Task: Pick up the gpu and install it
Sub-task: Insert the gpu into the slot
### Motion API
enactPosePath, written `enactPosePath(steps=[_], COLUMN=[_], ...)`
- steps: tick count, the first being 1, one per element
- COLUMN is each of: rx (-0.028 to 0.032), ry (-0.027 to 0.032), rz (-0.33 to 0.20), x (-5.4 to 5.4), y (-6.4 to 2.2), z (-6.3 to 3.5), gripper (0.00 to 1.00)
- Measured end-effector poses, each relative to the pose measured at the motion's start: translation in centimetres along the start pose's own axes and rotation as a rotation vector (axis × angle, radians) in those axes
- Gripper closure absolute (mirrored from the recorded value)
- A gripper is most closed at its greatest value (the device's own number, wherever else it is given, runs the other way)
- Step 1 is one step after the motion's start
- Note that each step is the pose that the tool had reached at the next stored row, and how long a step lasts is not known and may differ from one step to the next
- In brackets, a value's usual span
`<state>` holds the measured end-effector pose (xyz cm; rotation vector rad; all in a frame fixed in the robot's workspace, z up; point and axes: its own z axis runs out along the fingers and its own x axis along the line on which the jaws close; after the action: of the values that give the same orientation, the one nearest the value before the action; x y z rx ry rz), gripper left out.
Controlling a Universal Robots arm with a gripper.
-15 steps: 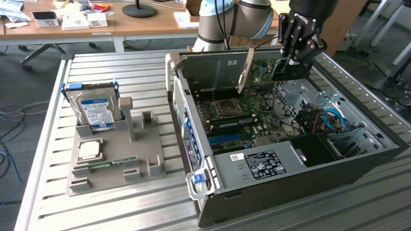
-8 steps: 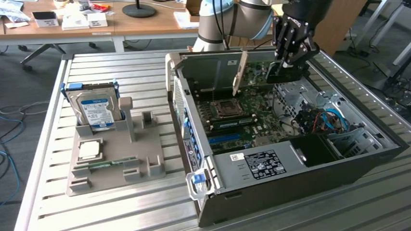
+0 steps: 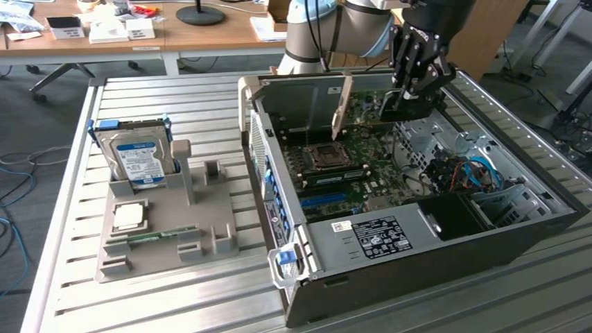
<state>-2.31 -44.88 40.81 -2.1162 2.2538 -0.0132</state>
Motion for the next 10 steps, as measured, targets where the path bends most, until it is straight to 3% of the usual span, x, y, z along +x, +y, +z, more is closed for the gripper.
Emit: enactPosePath(steps=[7,10], rx=[0.0001,-0.0070], ry=[0.0005,0.0013], rz=[0.000,0.001], x=[0.00,0.00], y=[0.00,-0.03], z=[0.02,0.02], gripper=[0.73,0.73])
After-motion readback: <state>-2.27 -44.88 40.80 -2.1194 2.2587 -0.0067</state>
